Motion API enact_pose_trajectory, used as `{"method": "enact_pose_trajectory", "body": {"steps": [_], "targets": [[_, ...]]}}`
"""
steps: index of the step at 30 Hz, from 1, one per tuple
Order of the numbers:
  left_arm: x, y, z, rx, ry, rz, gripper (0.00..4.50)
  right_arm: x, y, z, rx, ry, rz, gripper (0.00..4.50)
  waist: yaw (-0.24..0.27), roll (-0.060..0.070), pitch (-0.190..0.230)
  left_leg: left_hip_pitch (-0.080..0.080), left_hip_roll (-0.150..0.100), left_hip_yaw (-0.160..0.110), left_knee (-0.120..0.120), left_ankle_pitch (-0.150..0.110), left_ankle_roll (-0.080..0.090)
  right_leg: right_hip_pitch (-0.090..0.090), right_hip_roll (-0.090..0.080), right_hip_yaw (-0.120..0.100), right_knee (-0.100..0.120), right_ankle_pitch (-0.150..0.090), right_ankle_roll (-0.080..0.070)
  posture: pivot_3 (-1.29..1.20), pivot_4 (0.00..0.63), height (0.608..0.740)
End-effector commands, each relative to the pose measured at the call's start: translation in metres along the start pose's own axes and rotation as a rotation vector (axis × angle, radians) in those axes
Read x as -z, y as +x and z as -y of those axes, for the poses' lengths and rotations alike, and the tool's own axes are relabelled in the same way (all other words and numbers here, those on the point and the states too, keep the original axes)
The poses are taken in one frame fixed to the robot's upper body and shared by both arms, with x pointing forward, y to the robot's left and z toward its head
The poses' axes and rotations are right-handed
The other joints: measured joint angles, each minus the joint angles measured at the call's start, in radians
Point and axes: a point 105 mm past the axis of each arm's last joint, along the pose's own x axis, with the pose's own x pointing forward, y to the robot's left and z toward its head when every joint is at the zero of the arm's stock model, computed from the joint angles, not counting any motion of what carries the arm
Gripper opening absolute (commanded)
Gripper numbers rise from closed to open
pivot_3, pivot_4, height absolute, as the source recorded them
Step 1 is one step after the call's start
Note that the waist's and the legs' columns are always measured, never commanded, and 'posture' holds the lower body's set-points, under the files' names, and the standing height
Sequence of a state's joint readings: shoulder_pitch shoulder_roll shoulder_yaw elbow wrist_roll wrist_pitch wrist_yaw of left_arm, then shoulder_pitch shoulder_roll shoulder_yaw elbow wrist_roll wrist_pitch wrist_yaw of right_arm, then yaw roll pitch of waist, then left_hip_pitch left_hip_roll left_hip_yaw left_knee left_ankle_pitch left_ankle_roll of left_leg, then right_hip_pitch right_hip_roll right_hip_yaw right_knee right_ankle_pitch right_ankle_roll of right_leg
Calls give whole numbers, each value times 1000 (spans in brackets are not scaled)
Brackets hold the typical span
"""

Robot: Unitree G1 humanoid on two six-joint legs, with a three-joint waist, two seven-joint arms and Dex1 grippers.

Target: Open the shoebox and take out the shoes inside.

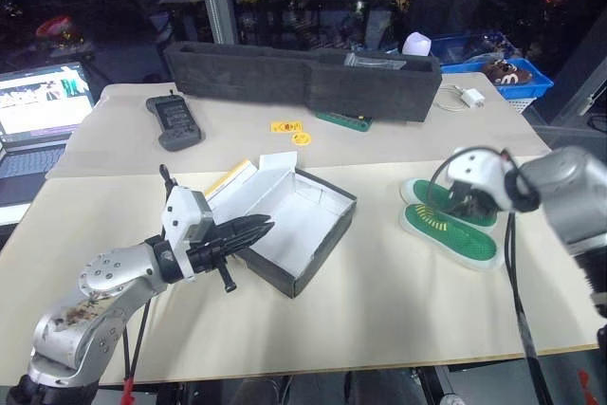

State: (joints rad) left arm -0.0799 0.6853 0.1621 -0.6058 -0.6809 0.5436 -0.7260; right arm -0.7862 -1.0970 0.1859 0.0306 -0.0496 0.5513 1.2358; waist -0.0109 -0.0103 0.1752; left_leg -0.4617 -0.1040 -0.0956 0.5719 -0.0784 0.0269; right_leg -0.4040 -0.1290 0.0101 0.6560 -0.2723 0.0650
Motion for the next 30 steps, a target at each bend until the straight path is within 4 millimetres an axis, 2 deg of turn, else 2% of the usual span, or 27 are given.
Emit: {"method": "enact_pose_trajectory", "body": {"steps": [1, 3, 5, 7, 9, 12, 17, 20, 25, 30], "targets": [[-3, -7, -21, -118, 19, 27, 501, -25, -27, 2, 13, 34, 110, 2350, 0, 0, 0, 0, 0, 0, 0, 0, 0, 0, 0, 0, 0, -1, -1, 0, 150, 735], [2, -14, -46, -270, 23, 32, 501, -34, -34, 5, 41, 108, 179, 2350, 0, 0, 0, 0, 0, 0, 0, 0, 0, 0, -1, 0, 0, -5, -4, 0, 150, 735], [8, -23, -72, -434, 26, 30, 501, -38, -33, 7, 91, 204, 237, 2350, 1, -1, 0, 0, 0, 0, 0, 0, 0, 0, -3, 1, 1, -4, -3, 0, 150, 735], [13, -39, -99, -629, 21, 44, 501, -28, -24, 10, 202, 325, 261, 2350, 1, -4, -2, 0, 0, 0, 1, 0, 0, 0, -3, 1, 1, -3, -3, 0, 150, 735], [18, -51, -113, -754, 16, 48, 501, -18, -20, 12, 311, 402, 262, 2350, 3, -9, -4, 1, 0, 0, 2, 0, 0, 0, -2, 1, 1, -3, -3, 0, 150, 735], [32, -84, -132, -1001, 4, 54, 501, -19, -24, 13, 546, 515, 414, 2350, 6, -10, -4, 0, -1, 0, 3, 0, 1, 0, -1, 1, 1, 5, 0, 0, 150, 735], [57, -119, -131, -1153, -27, 21, 501, -8, -26, -7, 742, 594, 480, 2350, 20, -10, -4, -2, -3, 0, 2, 0, 1, -3, 1, 1, 1, 5, -1, 0, 150, 735], [70, -140, -128, -1229, -56, 7, 501, 16, -22, -33, 846, 602, 423, 2350, 27, -13, -7, 1, -1, 0, 1, 0, 0, -2, 4, 0, -2, 5, -1, 0, 150, 735], [79, -145, -122, -1249, -63, 2, 501, 29, -11, -53, 850, 642, 401, 2350, 25, -12, -7, 2, -1, 0, 1, 0, 0, -1, 3, 1, 0, 2, -1, 0, 150, 735], [89, -135, -112, -1205, -90, -8, 501, 36, 5, -65, 828, 601, 357, 2350, 17, -11, -8, 2, 1, 8, -1, 0, 0, 0, -1, 5, 9, 2, -1, 0, 150, 735]]}}
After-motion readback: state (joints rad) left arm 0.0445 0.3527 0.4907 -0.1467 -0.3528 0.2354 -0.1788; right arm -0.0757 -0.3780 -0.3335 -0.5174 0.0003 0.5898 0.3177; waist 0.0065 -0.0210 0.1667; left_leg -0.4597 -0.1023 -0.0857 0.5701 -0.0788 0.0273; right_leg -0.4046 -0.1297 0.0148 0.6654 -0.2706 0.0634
